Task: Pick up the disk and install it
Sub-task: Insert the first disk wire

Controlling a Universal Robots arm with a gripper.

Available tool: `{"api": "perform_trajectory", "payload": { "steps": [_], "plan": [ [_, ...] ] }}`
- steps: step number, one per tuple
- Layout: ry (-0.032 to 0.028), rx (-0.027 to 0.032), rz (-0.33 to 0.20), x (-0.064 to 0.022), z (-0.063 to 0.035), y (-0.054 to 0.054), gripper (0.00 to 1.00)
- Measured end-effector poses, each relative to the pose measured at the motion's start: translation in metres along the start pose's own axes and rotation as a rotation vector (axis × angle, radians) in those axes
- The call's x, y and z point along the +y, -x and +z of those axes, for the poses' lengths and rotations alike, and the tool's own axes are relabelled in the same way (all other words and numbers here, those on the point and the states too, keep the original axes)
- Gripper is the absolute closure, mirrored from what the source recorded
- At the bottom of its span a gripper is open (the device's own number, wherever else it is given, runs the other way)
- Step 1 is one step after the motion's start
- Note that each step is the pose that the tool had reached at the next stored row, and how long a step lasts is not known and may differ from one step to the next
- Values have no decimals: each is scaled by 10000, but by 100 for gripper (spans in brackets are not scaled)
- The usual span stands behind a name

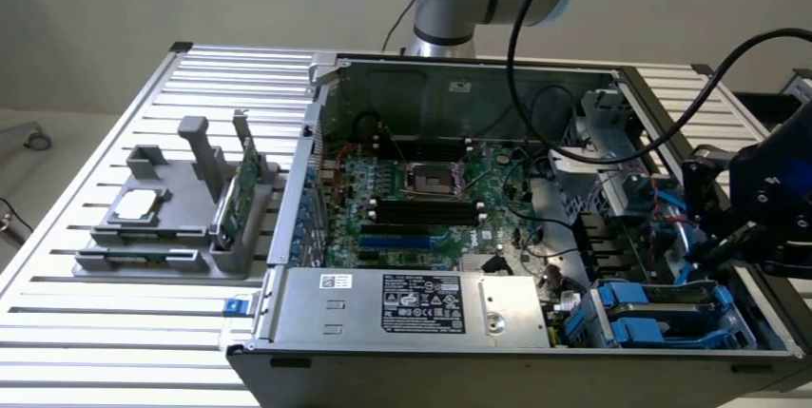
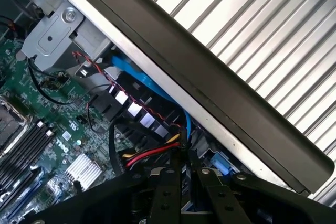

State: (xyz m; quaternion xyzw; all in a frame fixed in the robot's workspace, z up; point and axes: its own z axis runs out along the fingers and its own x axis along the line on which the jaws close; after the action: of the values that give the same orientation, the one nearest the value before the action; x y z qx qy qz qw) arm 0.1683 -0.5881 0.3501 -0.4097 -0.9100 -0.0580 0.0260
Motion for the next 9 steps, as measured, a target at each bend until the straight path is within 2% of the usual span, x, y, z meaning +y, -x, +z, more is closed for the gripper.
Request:
{"api": "perform_trajectory", "payload": {
  "steps": [2,9],
  "plan": [
    [11,15,2,-17,-21,-19,83],
    [19,9,79,-68,-45,-67,83]
  ]
}}
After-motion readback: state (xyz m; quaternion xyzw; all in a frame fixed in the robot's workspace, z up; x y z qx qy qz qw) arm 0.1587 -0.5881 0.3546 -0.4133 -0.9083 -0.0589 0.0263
